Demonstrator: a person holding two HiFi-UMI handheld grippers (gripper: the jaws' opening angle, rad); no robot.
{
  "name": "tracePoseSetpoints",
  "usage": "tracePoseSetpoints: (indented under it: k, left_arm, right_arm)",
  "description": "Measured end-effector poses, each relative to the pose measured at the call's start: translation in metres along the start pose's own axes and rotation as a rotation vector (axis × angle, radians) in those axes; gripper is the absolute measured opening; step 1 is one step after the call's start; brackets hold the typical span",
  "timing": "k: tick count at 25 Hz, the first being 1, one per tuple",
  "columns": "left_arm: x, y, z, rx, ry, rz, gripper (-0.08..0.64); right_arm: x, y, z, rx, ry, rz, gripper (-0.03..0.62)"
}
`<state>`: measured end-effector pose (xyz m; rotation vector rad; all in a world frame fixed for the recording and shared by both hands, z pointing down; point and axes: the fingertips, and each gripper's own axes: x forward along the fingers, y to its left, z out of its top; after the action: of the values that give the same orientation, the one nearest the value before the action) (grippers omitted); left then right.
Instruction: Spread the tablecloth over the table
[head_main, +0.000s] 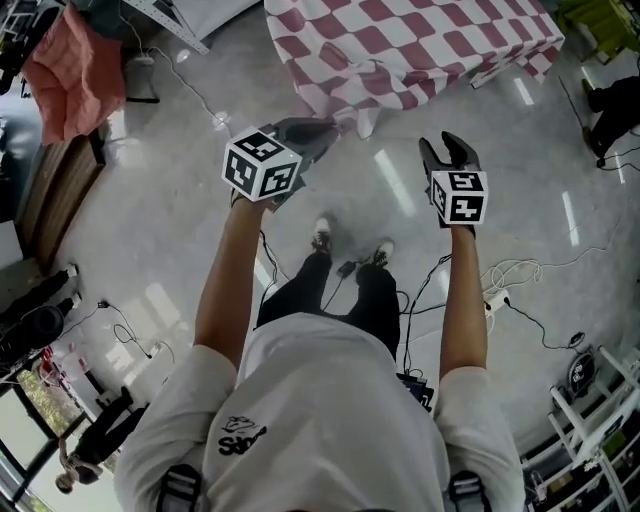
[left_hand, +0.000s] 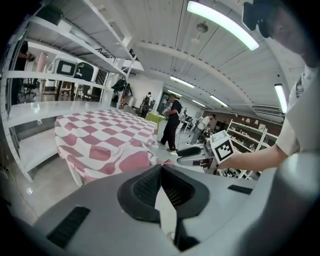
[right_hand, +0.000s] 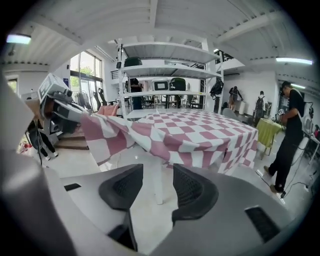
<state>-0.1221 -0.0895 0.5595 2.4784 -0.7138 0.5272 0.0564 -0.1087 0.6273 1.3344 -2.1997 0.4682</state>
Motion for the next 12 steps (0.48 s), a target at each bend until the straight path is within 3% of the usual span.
tracePoseSetpoints:
  k: [3, 6, 10, 12]
  left_arm:
    - [0.005, 0.005, 0.006, -0.033, -0.055, -0.029, 0.031]
    - [0.004, 0.014, 0.016, -0.103, -0.123, -0.059, 0.031]
    - [0.000, 0.027, 0.029, -0.155, -0.187, -0.085, 0.031]
    - [0.000, 0.033, 0.032, -0.167, -0.208, -0.091, 0.031]
  right_arm:
    - [0.039, 0.035, -0.004, -0.015, 0.012, 0.094, 0.203]
    - [0.079, 0.064, -0.017, 0.044, 0.031, 0.206, 0.181]
    - [0.130, 0.059, -0.020, 0.063, 0.008, 0.103, 0.199]
    - [0.146, 0.048, -0.011, 0.123, -0.043, 0.044, 0.219]
